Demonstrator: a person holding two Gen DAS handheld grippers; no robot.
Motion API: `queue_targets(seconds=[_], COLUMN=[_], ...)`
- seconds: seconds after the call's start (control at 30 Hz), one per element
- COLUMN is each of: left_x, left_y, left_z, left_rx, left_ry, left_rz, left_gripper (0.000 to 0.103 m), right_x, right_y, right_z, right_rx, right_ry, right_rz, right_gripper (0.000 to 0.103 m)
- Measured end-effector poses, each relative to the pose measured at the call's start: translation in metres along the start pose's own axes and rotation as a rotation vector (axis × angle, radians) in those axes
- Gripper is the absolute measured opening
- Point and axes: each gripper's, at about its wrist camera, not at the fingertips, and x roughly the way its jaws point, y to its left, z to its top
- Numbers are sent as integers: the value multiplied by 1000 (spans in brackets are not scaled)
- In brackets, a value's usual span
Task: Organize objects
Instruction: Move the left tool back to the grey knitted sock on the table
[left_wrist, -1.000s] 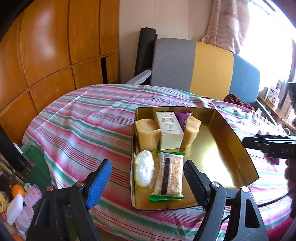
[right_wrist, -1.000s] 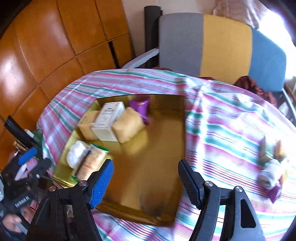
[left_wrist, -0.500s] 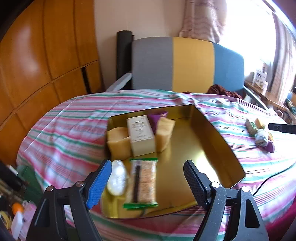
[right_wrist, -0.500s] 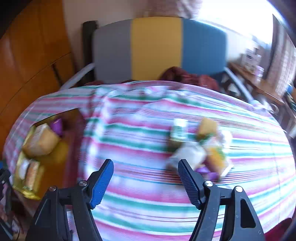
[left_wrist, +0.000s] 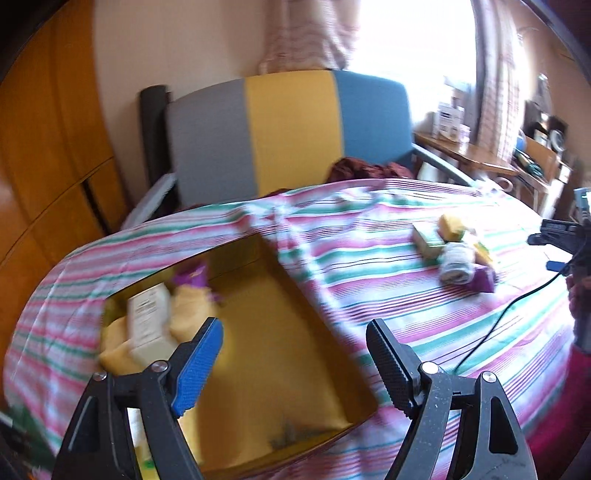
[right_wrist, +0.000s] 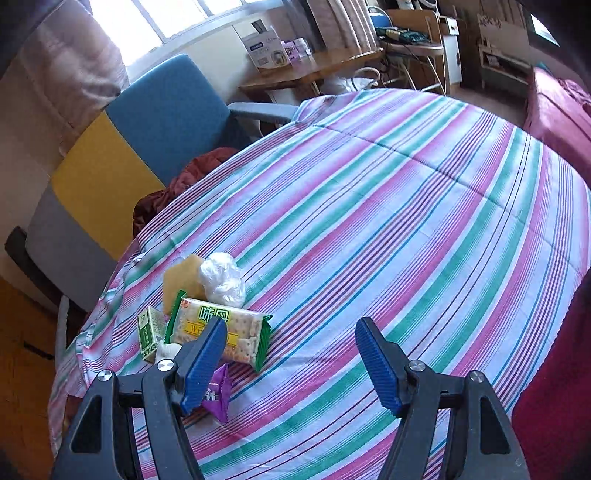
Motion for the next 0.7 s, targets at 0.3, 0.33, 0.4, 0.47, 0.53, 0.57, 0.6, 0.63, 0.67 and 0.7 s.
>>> queue_targets(seconds=[0.3,0.33,0.4,0.47,0.53,0.57,0.6,0.63,0.67,0.7], left_x=[52,61,74,88,102,107,113,119,126,131], left_y=[-89,-99,-115,-129,-140,-144,-149,-154,-160,-163], left_z=[38,42,47,51,57,59,62,64,67,68], left_rx=[116,129,140,143,133,131,131,130,129,131], left_ry=[53,68,87,115,138,145,149,153,158,164], left_rz=[-132,-147,-175,-215,-252,-268,-282,-292,-306,-319], left_gripper=[80,80,80,80,80,80,80,80,80,80], right_x=[3,3,4,6,9,10,11,12,14,15], right_y=[5,4,3,1,-1,-1,-2,-3,-3,-4], right_z=[-10,-10,-10,-10,-10,-10,-10,-10,-10,-10], right_rx=[-4,2,15,25,38,44,50,57,63,70], right_ry=[62,66,78,90,103,110,116,124,131,138], right_rz=[62,67,78,83,94,99,103,107,112,116], right_gripper=[73,73,73,73,73,73,73,73,73,73])
